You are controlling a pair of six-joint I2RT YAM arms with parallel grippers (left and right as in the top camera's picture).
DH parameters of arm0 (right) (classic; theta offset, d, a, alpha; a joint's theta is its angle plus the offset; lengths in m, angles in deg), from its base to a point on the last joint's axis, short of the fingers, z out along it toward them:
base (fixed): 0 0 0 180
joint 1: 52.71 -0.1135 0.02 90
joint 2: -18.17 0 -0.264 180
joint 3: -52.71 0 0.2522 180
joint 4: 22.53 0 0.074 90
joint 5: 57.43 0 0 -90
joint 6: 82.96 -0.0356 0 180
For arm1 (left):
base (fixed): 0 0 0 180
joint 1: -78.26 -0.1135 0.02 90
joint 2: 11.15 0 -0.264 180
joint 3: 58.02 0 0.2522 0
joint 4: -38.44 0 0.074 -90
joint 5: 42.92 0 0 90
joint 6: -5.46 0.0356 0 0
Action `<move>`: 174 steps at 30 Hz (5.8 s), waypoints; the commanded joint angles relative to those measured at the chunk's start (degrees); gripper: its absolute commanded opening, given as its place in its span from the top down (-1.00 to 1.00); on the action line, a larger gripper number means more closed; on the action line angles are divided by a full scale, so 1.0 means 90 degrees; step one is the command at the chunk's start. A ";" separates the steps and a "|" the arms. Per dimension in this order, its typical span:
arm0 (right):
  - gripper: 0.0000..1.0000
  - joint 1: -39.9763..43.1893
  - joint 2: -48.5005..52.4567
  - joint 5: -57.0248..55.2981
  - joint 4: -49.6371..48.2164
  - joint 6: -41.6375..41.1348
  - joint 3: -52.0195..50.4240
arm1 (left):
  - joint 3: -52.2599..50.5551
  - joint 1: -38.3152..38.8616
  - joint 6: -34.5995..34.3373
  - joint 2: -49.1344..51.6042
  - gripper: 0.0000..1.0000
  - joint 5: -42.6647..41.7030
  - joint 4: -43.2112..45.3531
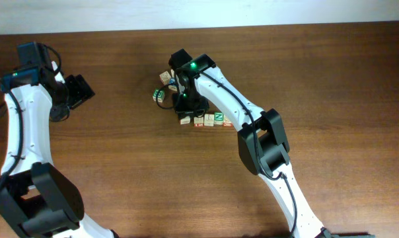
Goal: Rotate 5 blocks
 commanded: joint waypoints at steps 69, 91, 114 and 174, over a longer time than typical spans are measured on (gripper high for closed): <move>0.65 0.2086 -0.3857 0.0160 -0.4592 0.0454 -0.7050 | -0.0272 0.3458 0.0253 0.2378 1.00 -0.1804 0.1457; 0.62 0.2098 -0.3832 0.0063 -0.4651 0.0918 -0.6768 | 0.1617 0.3043 0.0129 0.2378 1.00 -0.1175 -0.1039; 0.63 0.2091 -0.3733 0.0039 -0.4578 0.0913 -0.6768 | -0.0058 0.3993 -0.0374 0.2378 1.00 -0.1792 0.0386; 0.40 0.0707 -0.2693 0.0073 -0.3276 0.0418 -0.5088 | 0.1598 0.1525 -0.0129 0.2378 0.83 -0.0787 -0.0512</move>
